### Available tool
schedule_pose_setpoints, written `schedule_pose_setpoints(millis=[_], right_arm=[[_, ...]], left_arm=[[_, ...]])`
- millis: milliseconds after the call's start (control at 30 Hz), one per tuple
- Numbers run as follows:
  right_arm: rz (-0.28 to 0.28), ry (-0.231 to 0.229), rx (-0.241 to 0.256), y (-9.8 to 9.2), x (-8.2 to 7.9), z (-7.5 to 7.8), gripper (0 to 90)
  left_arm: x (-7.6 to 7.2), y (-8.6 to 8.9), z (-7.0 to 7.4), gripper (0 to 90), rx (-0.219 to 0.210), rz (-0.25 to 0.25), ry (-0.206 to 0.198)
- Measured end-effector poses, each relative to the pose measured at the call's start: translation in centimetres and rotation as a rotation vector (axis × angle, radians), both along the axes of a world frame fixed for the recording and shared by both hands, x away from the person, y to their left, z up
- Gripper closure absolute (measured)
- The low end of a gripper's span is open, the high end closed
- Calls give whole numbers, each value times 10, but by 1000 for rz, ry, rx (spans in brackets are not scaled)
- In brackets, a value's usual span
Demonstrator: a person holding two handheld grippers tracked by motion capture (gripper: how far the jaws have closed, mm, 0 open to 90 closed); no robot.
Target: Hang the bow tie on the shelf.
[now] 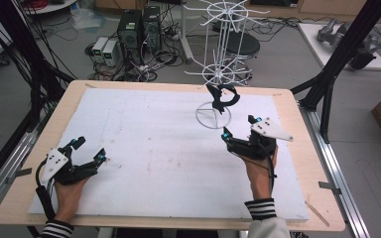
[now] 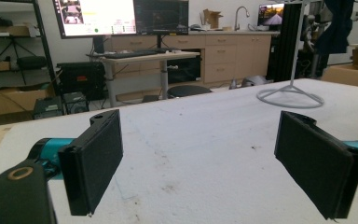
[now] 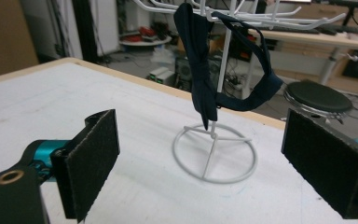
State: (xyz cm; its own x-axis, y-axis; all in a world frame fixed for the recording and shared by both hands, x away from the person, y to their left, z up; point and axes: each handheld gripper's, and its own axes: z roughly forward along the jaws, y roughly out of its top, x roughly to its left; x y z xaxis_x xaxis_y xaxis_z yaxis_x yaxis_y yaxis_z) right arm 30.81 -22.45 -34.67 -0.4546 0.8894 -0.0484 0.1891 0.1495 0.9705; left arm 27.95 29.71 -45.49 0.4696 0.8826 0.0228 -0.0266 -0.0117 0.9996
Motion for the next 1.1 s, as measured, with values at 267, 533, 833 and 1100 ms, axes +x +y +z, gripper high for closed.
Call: schedule_pose_setpoints(millis=[267,533,833,1100], right_arm=[[20,-51,26,-41,-37,-24,103],[22,-143,101,-61,-59,-61,103],[34,-202,115,-53,-65,-84,103],[11,-175,116,-50,-56,-102,103]], left_arm=[[-1,0,0,155,-6,4,-15],[-2,0,-1,154,-7,8,-16],[-3,-1,-1,154,2,14,-28],[-3,-1,-1,154,10,12,-31]])
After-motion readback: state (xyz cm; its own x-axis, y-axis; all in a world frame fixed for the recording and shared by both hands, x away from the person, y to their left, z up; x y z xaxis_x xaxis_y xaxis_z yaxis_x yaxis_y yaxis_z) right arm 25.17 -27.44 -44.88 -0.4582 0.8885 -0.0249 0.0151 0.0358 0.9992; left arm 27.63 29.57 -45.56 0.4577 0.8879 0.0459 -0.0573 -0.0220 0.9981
